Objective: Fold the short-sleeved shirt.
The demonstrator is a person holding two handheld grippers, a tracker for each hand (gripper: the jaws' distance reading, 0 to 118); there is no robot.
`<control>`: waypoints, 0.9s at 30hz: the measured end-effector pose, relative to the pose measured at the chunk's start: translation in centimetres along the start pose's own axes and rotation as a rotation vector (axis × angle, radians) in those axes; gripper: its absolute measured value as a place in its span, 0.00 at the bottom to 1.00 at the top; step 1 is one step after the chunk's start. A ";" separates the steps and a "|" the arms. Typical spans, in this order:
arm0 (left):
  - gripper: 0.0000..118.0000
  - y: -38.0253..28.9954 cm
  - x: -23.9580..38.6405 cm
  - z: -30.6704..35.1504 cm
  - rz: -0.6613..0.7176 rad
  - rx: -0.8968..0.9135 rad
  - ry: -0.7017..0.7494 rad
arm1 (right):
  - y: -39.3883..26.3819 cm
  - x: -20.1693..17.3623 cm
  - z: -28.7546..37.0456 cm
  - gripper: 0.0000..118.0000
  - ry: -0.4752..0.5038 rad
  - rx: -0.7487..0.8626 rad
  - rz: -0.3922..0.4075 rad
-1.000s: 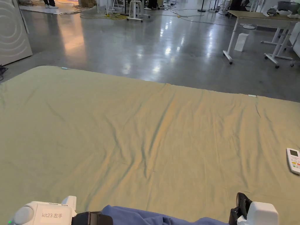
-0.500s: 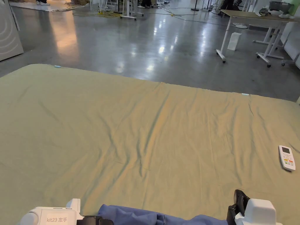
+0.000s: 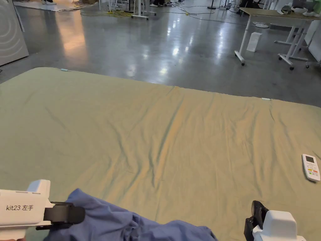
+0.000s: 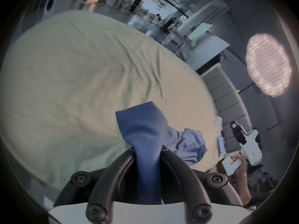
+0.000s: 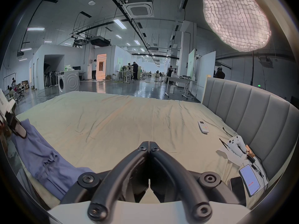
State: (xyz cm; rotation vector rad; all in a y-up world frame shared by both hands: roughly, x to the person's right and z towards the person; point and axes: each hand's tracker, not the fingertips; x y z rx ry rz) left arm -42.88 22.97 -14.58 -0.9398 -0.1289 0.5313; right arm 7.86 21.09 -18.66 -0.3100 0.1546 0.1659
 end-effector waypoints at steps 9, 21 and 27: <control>0.13 -1.3 8.5 -0.1 -0.112 -0.049 0.208 | -0.4 -1.0 -0.1 0.00 0.025 0.000 -0.017; 0.13 -4.5 18.0 -7.5 -0.114 -0.121 0.091 | -1.3 -0.2 0.4 0.00 0.012 -0.011 -0.027; 0.13 -6.6 21.8 -13.9 -0.127 -0.195 0.079 | -1.5 0.6 0.8 0.00 -0.005 -0.017 -0.040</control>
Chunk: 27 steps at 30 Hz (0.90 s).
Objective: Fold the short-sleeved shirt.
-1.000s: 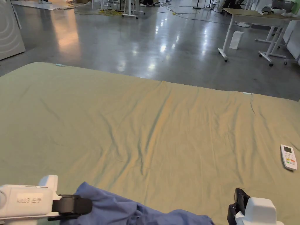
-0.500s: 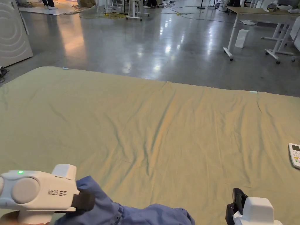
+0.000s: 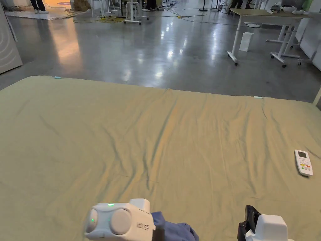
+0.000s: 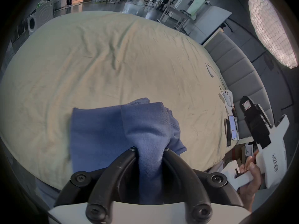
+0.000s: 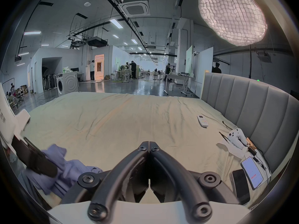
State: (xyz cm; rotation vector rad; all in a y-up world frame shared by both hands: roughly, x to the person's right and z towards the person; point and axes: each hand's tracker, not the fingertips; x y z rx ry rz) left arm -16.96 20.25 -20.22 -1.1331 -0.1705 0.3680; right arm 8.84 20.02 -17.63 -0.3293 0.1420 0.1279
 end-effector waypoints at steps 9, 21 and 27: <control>0.25 -0.3 1.9 -3.6 0.050 -0.021 -0.005 | -0.6 0.8 0.2 0.00 -0.018 -0.013 -0.008; 0.16 -0.2 -1.3 0.1 0.097 0.088 -0.319 | -1.2 1.2 0.4 0.00 -0.023 -0.031 -0.015; 0.10 -0.6 -0.5 -3.8 0.080 0.054 -0.301 | -1.2 1.1 0.4 0.00 -0.018 -0.032 -0.029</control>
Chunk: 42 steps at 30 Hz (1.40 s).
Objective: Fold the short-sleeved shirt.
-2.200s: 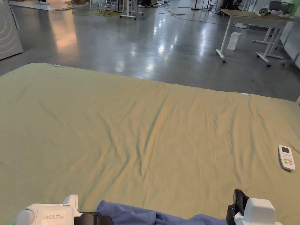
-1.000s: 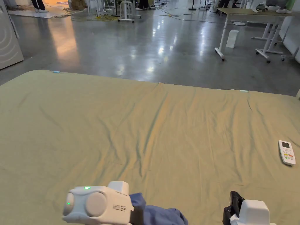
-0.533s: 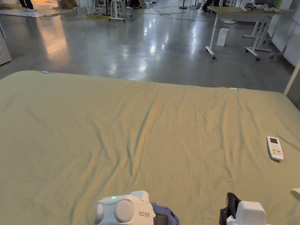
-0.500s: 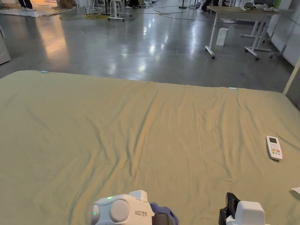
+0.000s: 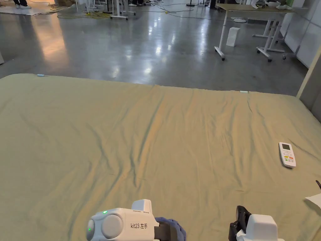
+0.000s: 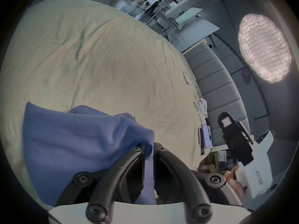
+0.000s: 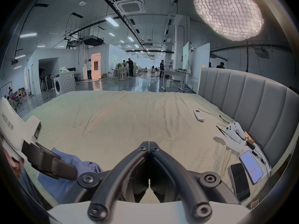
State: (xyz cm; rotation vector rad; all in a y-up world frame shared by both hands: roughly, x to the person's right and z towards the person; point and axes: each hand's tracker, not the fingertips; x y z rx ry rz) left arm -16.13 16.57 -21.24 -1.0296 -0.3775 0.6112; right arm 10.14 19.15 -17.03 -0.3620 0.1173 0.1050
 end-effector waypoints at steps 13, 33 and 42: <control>0.06 -0.1 0.4 -5.7 -0.039 -0.005 0.100 | -0.7 -0.6 -0.1 0.00 0.024 -0.021 -0.003; 0.03 0.6 1.1 12.6 -0.498 0.849 0.584 | 5.4 -0.8 -0.5 0.00 -0.050 0.164 -0.017; 0.03 -0.2 -0.8 15.1 -0.522 0.933 0.709 | 7.7 -0.6 0.3 0.00 -0.086 0.247 -0.006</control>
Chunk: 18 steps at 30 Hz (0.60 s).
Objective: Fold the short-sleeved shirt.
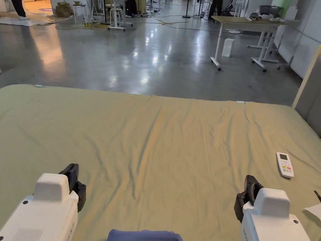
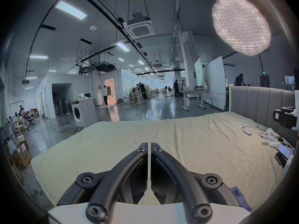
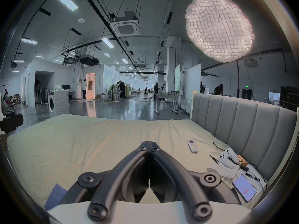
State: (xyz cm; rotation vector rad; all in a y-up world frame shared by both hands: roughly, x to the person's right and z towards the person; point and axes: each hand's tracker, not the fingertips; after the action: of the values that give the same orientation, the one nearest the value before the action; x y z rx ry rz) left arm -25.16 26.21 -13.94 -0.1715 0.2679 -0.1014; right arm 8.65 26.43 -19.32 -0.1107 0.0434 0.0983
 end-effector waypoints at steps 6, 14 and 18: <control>0.03 -1.2 -1.3 0.2 0.038 -0.075 -0.023 | -1.0 -1.6 1.7 0.00 0.085 -0.079 0.014; 0.03 -4.3 -2.7 0.3 0.089 -0.182 -0.052 | -10.0 -11.2 3.7 0.00 0.336 -0.291 0.111; 0.03 -5.2 -3.3 1.3 0.102 -0.224 -0.062 | -13.9 -14.5 2.2 0.00 0.349 -0.374 0.188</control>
State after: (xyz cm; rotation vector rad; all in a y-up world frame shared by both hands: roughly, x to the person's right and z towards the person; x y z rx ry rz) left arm -28.37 21.69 -10.97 -0.3824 0.2250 0.0359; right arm -4.25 11.56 -14.98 -0.4969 0.3856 0.2744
